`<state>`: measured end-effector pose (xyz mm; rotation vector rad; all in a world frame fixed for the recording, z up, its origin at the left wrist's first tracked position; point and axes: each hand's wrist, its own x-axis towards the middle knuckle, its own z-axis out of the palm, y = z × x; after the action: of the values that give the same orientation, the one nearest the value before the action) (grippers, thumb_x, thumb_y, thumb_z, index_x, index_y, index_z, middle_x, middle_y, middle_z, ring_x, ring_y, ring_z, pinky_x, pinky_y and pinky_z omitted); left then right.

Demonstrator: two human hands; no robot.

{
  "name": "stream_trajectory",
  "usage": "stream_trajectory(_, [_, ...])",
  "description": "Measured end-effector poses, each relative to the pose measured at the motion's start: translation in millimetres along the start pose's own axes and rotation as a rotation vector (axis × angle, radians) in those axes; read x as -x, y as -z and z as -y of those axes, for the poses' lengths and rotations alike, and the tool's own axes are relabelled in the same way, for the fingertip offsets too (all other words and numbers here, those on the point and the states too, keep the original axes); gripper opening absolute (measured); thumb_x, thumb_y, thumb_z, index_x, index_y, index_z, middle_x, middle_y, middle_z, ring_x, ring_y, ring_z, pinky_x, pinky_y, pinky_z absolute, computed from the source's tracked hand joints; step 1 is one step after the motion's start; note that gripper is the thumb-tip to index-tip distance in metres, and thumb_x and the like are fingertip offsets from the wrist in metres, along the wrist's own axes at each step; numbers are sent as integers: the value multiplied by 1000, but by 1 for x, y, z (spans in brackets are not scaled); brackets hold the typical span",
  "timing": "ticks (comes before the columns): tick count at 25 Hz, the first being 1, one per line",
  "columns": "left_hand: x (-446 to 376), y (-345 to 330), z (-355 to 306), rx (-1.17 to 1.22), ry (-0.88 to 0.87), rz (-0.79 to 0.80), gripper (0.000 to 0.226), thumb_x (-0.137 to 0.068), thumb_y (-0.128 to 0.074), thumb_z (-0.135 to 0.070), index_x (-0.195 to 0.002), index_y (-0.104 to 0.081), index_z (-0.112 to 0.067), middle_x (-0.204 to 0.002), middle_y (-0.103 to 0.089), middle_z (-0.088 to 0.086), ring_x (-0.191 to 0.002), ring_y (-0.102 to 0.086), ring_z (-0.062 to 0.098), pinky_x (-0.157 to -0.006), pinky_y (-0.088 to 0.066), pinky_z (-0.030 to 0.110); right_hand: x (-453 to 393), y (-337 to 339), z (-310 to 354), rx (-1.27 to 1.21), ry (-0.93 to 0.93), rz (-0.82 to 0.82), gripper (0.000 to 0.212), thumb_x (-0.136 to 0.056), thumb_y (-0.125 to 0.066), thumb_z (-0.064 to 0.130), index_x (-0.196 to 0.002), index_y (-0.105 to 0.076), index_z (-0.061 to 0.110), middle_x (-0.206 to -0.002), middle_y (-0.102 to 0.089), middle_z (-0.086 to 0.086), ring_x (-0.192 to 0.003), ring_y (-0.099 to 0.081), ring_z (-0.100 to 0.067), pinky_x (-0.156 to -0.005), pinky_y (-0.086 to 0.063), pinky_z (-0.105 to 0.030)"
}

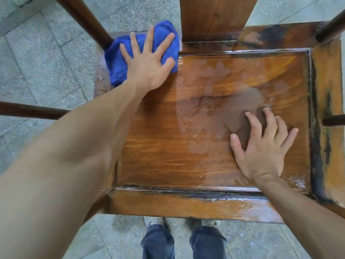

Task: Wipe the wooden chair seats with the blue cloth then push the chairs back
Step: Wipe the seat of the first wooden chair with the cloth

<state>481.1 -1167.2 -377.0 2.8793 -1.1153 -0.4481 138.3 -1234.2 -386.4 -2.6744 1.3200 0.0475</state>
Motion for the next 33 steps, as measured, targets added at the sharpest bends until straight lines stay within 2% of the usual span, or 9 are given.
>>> stream_trajectory(6, [144,-41,-19,-25,-194,-9,62,-94,-25,-59,-154,-11,-50,-169,1,-6,-152,7,42,-116,-1,72,-1,1,2,9,0,11,66,-91,-33,62,-147,-34,28,-160,-24,-12,-144,-21,-40,-117,-4,-69])
stream_trajectory(11, [318,-79,-14,-38,-53,37,64,-95,-33,-60,-155,-15,-46,-169,-5,3,-151,2,48,-112,-10,75,4,7,1,-23,7,13,63,-91,-38,61,-146,-37,29,-159,-27,-10,-143,-25,-38,-117,-10,-68])
stream_trajectory(15, [375,-101,-24,-68,-39,57,67,-91,-39,-61,-153,-21,-46,-166,-16,8,-148,-10,54,-107,-17,79,-12,22,-30,-2,118,11,60,-93,-33,60,-144,-38,30,-153,-38,-6,-133,-37,-36,-110,-25,-61])
stream_trajectory(18, [364,-100,-39,-95,-155,44,67,-88,-42,-64,-151,-24,-51,-165,-20,6,-147,-12,55,-106,-15,81,-19,19,-60,-46,58,-54,59,-94,-35,57,-143,-41,26,-151,-40,-4,-132,-35,-37,-115,-15,-67])
stream_trajectory(21, [313,-86,-57,-30,-41,7,67,-87,-42,-67,-150,-24,-53,-166,-19,5,-149,-7,51,-109,-9,80,-21,14,-63,-113,70,-55,56,-93,-39,55,-139,-46,23,-150,-41,-3,-133,-34,-38,-118,-9,-68])
stream_trajectory(24, [217,-63,-72,44,98,-59,65,-90,-31,-68,-152,-18,-53,-168,-9,-1,-151,0,47,-112,-4,76,-20,14,-63,-109,82,-64,56,-93,-41,54,-139,-46,23,-149,-42,-4,-131,-35,-39,-117,-9,-69])
stream_trajectory(27, [91,-41,-96,37,92,-107,65,-89,-20,-65,-153,-17,-51,-168,-10,-4,-152,-2,44,-114,-2,74,-21,13,-65,-112,99,-73,57,-92,-43,53,-141,-43,24,-149,-43,-4,-130,-37,-39,-116,-10,-70])
stream_trajectory(30, [37,-35,-132,5,-27,-108,65,-90,-19,-59,-154,-18,-46,-168,-11,-2,-154,-6,34,-116,-2,70,-22,12,-66,-117,103,-79,60,-92,-43,54,-145,-39,25,-149,-42,-3,-130,-37,-38,-117,-10,-69])
stream_trajectory(33, [53,-44,-154,-25,-275,-95,62,-93,-27,-55,-155,-19,-45,-167,-14,-4,-154,-8,31,-117,-4,69,-21,11,-67,-132,101,-83,62,-93,-41,56,-146,-36,26,-150,-41,-2,-131,-36,-37,-117,-9,-69])
